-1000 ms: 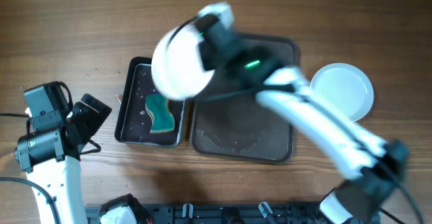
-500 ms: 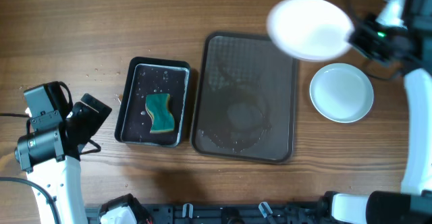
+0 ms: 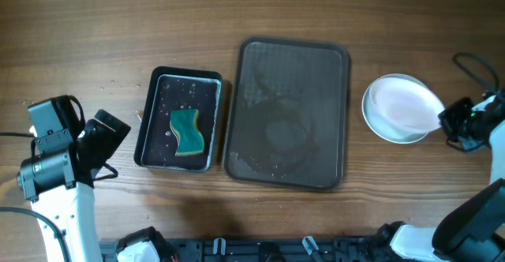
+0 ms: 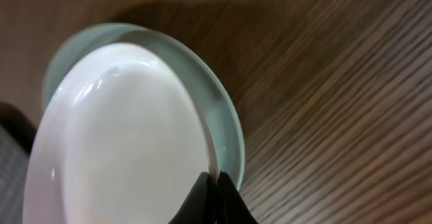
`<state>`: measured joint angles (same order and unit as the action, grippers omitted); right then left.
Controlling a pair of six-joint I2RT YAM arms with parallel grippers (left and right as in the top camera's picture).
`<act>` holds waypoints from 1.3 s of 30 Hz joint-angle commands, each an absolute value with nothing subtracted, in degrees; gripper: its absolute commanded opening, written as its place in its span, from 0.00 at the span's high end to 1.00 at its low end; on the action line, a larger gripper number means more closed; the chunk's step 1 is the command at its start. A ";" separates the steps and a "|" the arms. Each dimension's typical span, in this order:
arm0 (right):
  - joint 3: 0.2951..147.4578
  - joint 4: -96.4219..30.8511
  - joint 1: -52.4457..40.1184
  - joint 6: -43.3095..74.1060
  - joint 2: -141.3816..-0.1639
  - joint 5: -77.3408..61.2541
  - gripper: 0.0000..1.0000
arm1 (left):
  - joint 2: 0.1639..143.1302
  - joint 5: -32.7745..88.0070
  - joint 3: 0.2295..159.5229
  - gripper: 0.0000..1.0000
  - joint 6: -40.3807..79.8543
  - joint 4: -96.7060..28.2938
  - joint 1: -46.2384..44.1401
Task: Clean dirty plates on tray and stack at the side
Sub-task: 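Release the plate and withdraw the right gripper toward the front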
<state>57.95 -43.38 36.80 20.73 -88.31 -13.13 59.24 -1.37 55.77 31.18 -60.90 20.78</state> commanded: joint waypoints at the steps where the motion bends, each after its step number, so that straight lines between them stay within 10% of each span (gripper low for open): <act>1: 56.29 -41.30 36.56 19.55 -88.62 -12.32 0.64 | 58.50 -0.47 56.25 0.00 31.94 -60.93 21.28; 6: 58.72 -42.37 36.03 19.51 -83.53 -19.88 0.44 | 58.50 -0.47 56.25 0.00 31.94 -60.93 21.28; 21: 60.86 -51.13 6.55 12.05 -45.76 -37.36 0.39 | 58.50 -0.47 56.25 0.00 31.94 -60.90 21.28; 23: 60.86 -51.35 1.89 12.23 -43.20 -37.34 0.31 | 58.50 -0.47 56.25 0.00 31.94 -60.90 21.28; 24: 60.86 -51.57 -0.73 12.67 -41.78 -37.32 0.00 | 58.50 -0.47 56.25 0.00 31.94 -60.90 21.28; 39: 60.64 -53.15 -5.28 21.21 -40.58 -31.53 0.00 | 58.50 -0.47 56.25 0.00 31.94 -60.90 21.28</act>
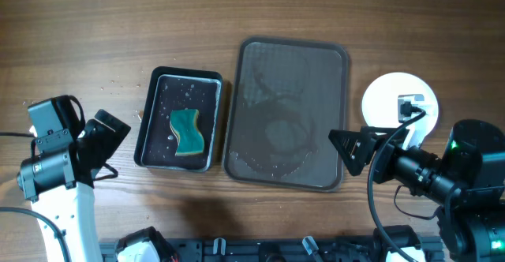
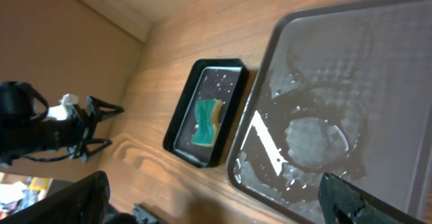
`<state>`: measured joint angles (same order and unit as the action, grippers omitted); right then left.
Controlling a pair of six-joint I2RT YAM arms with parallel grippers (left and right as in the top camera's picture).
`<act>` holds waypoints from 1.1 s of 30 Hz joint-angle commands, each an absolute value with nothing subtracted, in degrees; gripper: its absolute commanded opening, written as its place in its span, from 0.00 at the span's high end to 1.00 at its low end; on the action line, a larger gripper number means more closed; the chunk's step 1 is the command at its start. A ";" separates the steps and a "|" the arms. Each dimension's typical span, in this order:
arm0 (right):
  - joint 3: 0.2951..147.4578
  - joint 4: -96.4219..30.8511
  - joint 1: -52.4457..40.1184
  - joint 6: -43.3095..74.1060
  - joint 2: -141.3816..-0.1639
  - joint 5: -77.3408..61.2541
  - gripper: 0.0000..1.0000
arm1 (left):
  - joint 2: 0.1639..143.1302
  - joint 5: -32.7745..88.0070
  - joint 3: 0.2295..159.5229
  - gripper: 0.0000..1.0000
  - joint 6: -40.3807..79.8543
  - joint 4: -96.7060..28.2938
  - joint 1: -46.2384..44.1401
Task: Clean dirty plates on tray and stack at the side
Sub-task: 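Release the plate and withdraw the right gripper toward the front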
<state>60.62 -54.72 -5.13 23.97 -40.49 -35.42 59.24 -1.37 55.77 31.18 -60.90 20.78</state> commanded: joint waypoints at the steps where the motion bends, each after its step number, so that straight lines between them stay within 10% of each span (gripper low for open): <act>1: 60.62 -51.79 -5.54 19.46 -40.27 -30.24 0.00 | 58.50 -0.47 56.25 0.00 31.94 -60.93 21.28; 33: 2.37 -0.56 -5.56 9.15 -0.19 -1.43 0.00 | 58.50 -0.47 56.25 0.00 31.94 -60.90 21.28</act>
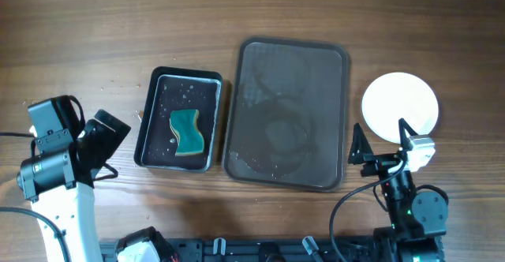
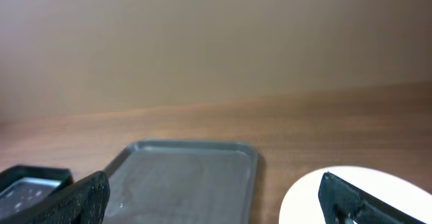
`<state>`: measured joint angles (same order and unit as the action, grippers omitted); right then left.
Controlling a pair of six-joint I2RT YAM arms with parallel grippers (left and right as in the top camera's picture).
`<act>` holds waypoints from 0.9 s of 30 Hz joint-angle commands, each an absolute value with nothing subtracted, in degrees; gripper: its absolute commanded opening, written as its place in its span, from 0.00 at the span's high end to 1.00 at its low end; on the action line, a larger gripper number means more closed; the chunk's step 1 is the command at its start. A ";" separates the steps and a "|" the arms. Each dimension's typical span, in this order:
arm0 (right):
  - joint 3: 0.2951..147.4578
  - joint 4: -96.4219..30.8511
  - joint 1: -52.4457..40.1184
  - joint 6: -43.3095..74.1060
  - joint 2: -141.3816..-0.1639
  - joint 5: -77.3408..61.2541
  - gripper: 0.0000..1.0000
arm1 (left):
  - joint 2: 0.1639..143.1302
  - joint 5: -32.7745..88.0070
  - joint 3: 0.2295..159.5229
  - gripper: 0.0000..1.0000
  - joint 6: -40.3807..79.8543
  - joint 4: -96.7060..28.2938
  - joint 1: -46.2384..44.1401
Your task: Clean dirty plates on tray and stack at the side
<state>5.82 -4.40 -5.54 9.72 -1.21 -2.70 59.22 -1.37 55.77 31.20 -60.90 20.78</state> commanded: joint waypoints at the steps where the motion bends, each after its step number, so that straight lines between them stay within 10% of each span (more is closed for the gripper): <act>1: 1.39 0.86 -5.56 9.13 -0.19 -1.41 0.00 | 58.50 -0.47 56.25 0.00 31.94 -60.90 21.28; 27: 0.30 0.38 -5.56 9.04 -0.21 -1.06 0.00 | 58.50 -0.47 56.25 0.00 31.94 -60.90 21.28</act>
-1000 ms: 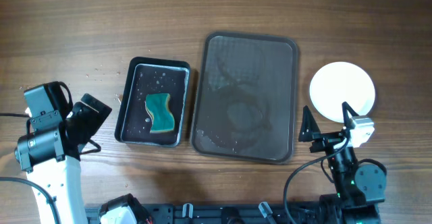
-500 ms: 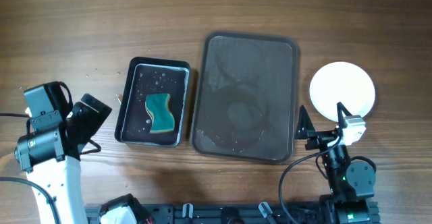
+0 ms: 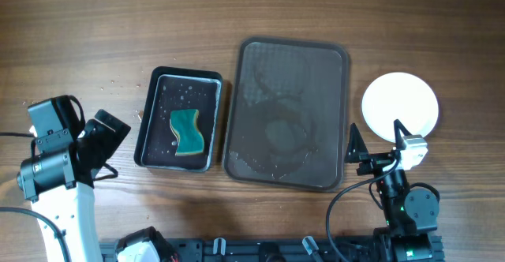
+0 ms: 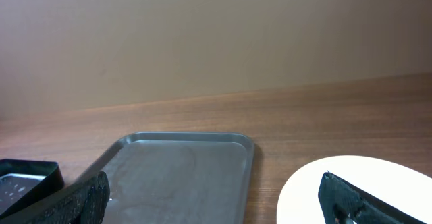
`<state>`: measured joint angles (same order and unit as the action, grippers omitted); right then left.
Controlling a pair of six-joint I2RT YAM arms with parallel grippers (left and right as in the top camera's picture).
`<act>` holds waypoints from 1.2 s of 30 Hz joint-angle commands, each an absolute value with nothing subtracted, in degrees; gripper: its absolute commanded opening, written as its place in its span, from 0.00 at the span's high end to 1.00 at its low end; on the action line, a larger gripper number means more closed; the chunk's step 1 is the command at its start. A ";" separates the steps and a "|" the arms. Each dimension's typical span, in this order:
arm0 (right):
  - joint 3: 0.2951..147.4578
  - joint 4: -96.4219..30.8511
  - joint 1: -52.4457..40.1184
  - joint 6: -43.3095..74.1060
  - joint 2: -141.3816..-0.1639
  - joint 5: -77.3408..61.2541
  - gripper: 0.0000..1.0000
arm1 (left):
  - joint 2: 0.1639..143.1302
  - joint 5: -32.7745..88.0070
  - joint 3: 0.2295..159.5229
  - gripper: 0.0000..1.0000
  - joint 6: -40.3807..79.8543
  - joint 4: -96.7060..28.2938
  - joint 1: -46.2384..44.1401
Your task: Clean dirty plates on tray and stack at the side
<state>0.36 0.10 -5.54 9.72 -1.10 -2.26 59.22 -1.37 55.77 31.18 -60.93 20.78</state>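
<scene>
The grey tray (image 3: 292,112) lies mid-table, wet and bare of plates; the right wrist view shows it too (image 4: 182,177). A white plate (image 3: 400,106) rests flat on the wood to the tray's right, and its near rim shows in the wrist view (image 4: 364,190). My right gripper (image 3: 375,145) sits near the front edge, between the tray's corner and the plate. It is open with nothing between its fingers (image 4: 358,200). My left gripper (image 3: 102,140) hangs at the far left, apart from everything; its jaw state does not show.
A black bin (image 3: 179,120) left of the tray holds water drops and a green sponge (image 3: 187,132). Its corner shows in the wrist view (image 4: 23,177). Cables and arm bases line the table's front edge.
My right arm has shifted only slightly near the front edge; its camera shows a little more of the tray and plate. Plate, tray, sponge and left arm are where they were.
My right gripper was shut on the rim of the white plate, tilted over a pale green plate right of the tray. Then the plate lay flat and the gripper was open, apart from it. Then the arm stood back near the front edge, where it stays.
</scene>
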 commanded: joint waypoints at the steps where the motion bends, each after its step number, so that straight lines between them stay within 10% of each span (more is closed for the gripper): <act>1: 0.30 0.38 -5.56 9.04 -0.21 -1.06 0.00 | 58.50 -0.47 56.25 0.00 31.94 -60.93 21.28; 22: 0.30 0.38 -5.56 9.02 -0.21 -1.06 0.00 | 49.15 -4.84 56.23 0.00 31.29 -58.98 5.13; 36: 0.30 0.38 -5.56 9.02 -0.21 -1.06 0.00 | 17.06 5.58 30.02 0.00 21.45 -19.03 2.13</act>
<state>0.36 0.10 -5.54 9.72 -1.10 -2.26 23.70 3.38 39.09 23.73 -23.66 2.50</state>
